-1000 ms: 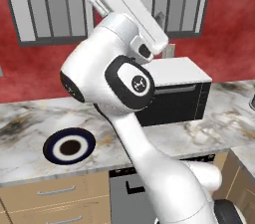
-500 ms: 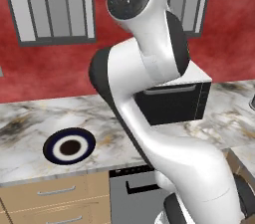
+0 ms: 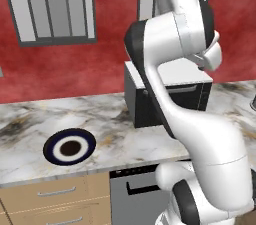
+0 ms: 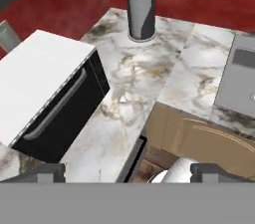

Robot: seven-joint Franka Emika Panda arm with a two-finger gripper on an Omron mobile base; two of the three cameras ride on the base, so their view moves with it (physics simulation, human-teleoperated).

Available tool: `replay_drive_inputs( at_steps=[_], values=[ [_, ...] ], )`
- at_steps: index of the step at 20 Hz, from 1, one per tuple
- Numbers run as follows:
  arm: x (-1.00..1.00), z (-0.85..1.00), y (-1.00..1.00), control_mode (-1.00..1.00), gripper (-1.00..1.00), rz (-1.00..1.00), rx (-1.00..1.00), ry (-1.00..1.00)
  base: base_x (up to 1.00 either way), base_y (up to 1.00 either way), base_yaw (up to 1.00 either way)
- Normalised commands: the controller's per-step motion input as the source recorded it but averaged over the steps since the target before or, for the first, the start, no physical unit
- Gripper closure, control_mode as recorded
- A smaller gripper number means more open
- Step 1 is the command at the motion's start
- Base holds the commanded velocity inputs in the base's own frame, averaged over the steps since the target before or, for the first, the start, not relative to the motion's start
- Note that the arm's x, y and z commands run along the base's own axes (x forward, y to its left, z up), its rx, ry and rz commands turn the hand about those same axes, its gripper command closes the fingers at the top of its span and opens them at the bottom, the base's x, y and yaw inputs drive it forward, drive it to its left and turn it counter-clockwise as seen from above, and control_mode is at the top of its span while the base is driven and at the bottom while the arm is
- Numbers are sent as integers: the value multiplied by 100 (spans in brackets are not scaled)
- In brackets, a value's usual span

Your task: Pick up the bagel from the plate, place it on the toaster oven rack, close the door, and set the timer.

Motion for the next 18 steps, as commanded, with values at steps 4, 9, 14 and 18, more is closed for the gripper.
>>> replay_drive_inputs(
  at_steps=[4,9,14,18],
  values=[
    [3,-97,-100,-100,-100,43,-5,25,0,0,0],
    [30,-68,-97,-100,-100,43,-3,2,0,0,0],
    [54,-41,-73,-100,-100,23,-12,12,0,0,0],
    [46,-52,-62,-100,-100,19,-11,17,0,0,0]
  ],
)
